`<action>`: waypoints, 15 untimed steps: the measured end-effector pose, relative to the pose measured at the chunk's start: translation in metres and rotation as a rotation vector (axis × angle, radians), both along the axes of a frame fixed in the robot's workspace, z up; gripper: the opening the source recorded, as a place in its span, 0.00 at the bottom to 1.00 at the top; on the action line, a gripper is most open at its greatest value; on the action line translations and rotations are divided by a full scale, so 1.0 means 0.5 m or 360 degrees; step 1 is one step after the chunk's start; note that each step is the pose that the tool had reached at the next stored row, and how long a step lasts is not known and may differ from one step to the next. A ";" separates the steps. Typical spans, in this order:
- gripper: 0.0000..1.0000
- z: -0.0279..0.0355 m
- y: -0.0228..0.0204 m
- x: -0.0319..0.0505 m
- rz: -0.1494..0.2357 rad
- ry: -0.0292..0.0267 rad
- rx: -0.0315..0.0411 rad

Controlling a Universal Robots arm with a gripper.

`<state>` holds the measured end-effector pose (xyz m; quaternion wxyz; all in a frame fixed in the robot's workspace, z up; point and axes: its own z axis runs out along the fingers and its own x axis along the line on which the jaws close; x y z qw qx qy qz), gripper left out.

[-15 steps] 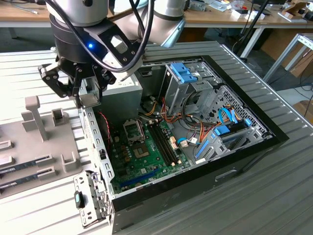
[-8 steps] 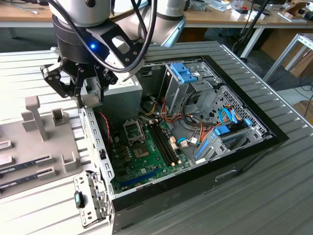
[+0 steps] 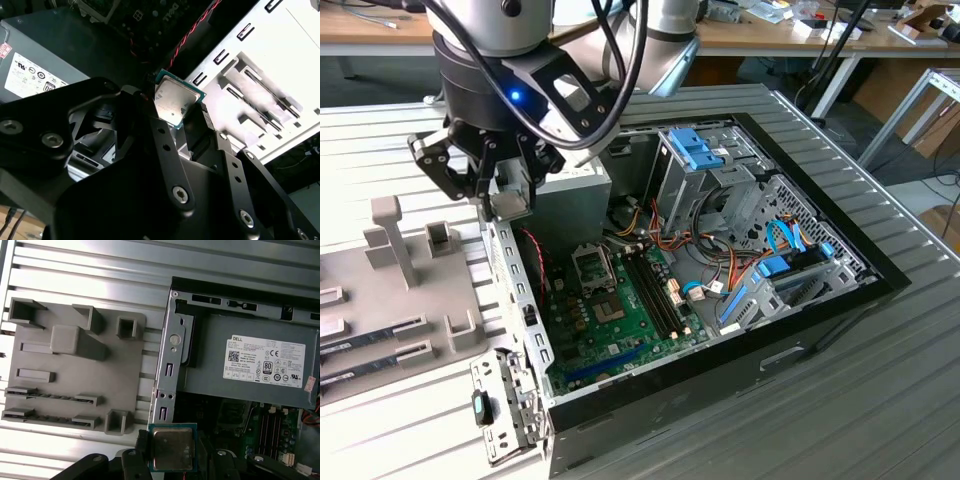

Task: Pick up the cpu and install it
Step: 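Pick up the cpu and move it towards the insertion slot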

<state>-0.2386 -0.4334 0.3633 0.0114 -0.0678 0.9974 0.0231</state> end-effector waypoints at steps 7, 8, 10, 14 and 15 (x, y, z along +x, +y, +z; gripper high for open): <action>0.47 -0.002 -0.0030 0.008 0.0000 0.00000 0.0000; 0.47 -0.004 -0.0044 0.013 0.0000 0.00000 0.0000; 0.47 -0.005 -0.0058 0.018 0.0000 0.00000 0.0000; 0.47 -0.006 -0.0067 0.022 0.0000 0.00001 0.0000; 0.47 -0.007 -0.0071 0.024 0.0000 0.00000 0.0000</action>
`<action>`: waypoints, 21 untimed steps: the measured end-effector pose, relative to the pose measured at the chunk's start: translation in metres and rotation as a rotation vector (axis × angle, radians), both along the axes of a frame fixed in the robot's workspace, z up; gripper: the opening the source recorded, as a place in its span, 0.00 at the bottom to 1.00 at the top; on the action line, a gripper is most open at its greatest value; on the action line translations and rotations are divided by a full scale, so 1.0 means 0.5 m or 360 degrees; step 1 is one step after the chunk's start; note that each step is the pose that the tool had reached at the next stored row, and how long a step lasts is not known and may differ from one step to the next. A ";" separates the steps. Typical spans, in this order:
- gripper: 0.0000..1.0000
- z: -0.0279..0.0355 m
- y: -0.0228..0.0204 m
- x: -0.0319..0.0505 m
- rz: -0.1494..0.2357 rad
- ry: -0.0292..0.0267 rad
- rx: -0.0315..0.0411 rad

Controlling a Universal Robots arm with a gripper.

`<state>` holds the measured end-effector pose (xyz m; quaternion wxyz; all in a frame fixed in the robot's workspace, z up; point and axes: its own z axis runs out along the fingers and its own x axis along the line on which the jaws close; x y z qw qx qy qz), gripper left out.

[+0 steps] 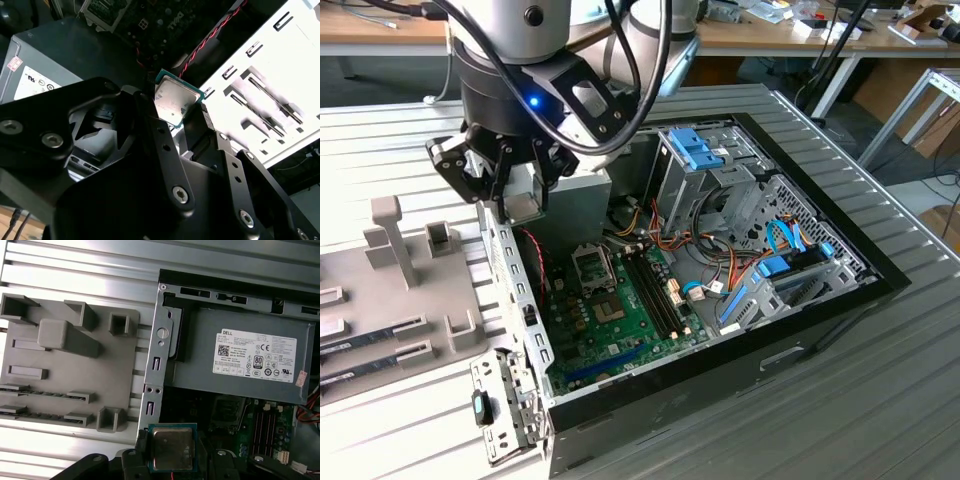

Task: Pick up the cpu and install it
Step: 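Pick up the cpu and move it towards the insertion slot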

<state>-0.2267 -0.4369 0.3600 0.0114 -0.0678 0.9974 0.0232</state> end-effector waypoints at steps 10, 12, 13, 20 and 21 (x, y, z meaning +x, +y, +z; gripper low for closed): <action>0.47 -0.002 -0.0024 0.008 0.0000 0.00001 0.0000; 0.47 -0.003 -0.0029 0.010 0.0000 0.00000 0.0000; 0.47 -0.003 -0.0031 0.011 0.0000 0.00000 0.0000; 0.47 -0.005 -0.0048 0.016 0.0000 0.00000 0.0000; 0.47 -0.005 -0.0052 0.018 0.0000 0.00000 0.0000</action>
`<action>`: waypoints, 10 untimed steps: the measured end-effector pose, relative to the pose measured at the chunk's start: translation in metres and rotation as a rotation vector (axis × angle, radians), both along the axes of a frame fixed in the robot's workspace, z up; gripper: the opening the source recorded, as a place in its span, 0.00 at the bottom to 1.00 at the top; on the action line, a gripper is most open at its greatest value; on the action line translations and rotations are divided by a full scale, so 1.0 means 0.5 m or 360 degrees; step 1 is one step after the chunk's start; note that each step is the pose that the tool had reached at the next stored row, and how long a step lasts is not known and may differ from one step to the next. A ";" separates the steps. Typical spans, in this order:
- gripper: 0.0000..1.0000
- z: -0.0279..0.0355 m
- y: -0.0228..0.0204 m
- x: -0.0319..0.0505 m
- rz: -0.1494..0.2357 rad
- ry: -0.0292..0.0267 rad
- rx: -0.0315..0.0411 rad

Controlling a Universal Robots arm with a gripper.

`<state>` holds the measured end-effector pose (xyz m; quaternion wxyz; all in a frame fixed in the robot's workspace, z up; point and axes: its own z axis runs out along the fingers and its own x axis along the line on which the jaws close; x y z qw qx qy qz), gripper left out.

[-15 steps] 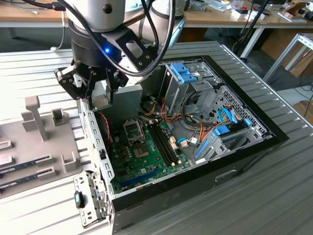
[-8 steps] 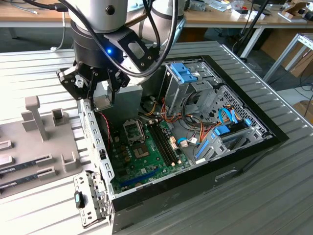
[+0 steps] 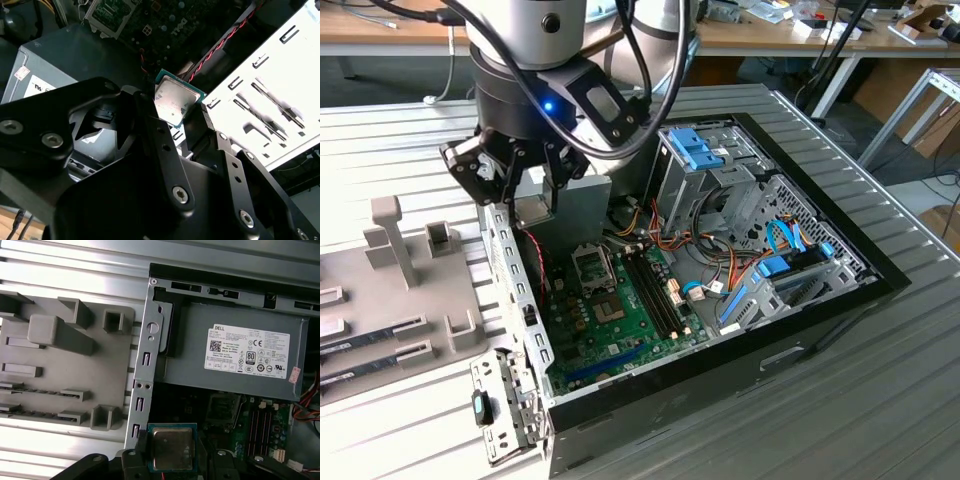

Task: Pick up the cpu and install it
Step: 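Pick up the cpu and move it towards the insertion slot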

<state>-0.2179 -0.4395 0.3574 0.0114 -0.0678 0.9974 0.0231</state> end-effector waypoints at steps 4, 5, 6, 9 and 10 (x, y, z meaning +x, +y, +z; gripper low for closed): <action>0.47 -0.001 -0.0007 0.005 0.0000 0.00000 0.0000; 0.47 -0.001 -0.0009 0.005 0.0000 0.00000 0.0000; 0.47 -0.002 -0.0015 0.007 0.0000 0.00002 0.0000; 0.47 -0.003 -0.0041 0.010 0.0000 0.00000 0.0000; 0.47 -0.004 -0.0045 0.011 0.0000 0.00000 0.0000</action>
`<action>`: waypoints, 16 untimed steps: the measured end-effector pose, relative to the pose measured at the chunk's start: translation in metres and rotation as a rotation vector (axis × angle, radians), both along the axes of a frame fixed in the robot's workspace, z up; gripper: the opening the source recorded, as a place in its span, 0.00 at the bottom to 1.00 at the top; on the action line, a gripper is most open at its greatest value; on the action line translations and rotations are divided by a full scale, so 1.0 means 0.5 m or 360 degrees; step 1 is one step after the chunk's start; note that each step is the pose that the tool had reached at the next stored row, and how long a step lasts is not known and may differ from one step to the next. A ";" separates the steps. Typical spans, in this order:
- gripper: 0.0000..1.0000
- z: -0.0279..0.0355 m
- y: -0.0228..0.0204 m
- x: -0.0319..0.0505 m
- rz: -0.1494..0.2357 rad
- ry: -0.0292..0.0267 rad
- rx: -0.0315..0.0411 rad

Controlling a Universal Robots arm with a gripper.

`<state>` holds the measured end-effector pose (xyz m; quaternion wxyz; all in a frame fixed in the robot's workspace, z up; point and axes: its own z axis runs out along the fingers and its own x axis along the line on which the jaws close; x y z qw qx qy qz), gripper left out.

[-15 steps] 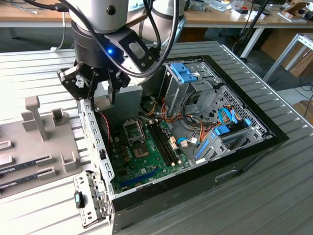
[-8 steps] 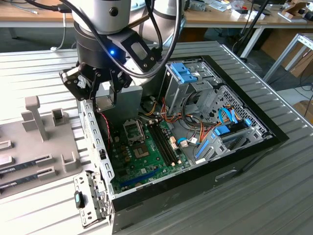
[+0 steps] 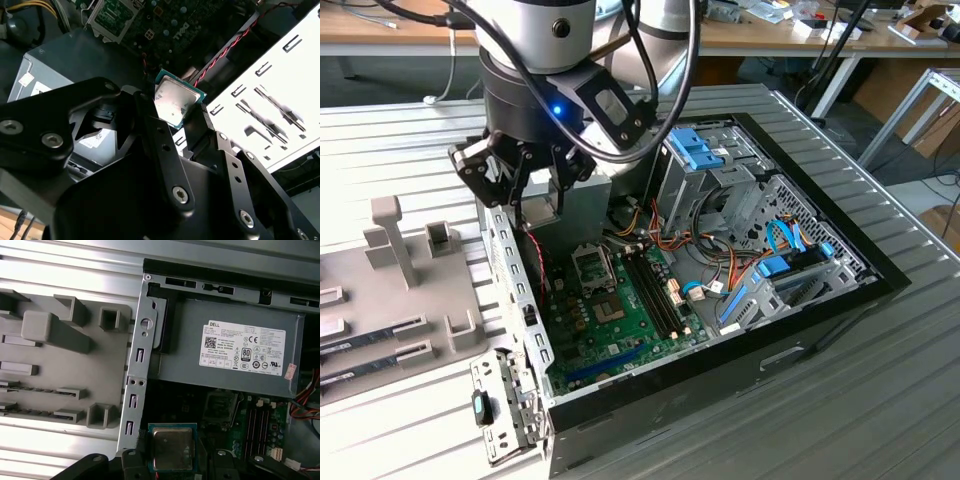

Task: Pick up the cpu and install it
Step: 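Pick up the cpu and move it towards the insertion slot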

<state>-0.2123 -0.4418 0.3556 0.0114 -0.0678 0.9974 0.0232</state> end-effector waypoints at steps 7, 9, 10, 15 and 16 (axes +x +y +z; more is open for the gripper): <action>0.47 -0.004 -0.0034 0.011 0.0000 -0.00001 0.0000; 0.47 -0.004 -0.0047 0.015 0.0000 0.00000 0.0000; 0.47 -0.005 -0.0052 0.017 0.0000 0.00000 0.0000; 0.47 -0.007 -0.0071 0.023 0.0000 0.00000 0.0000; 0.47 -0.007 -0.0076 0.024 0.0000 0.00002 0.0000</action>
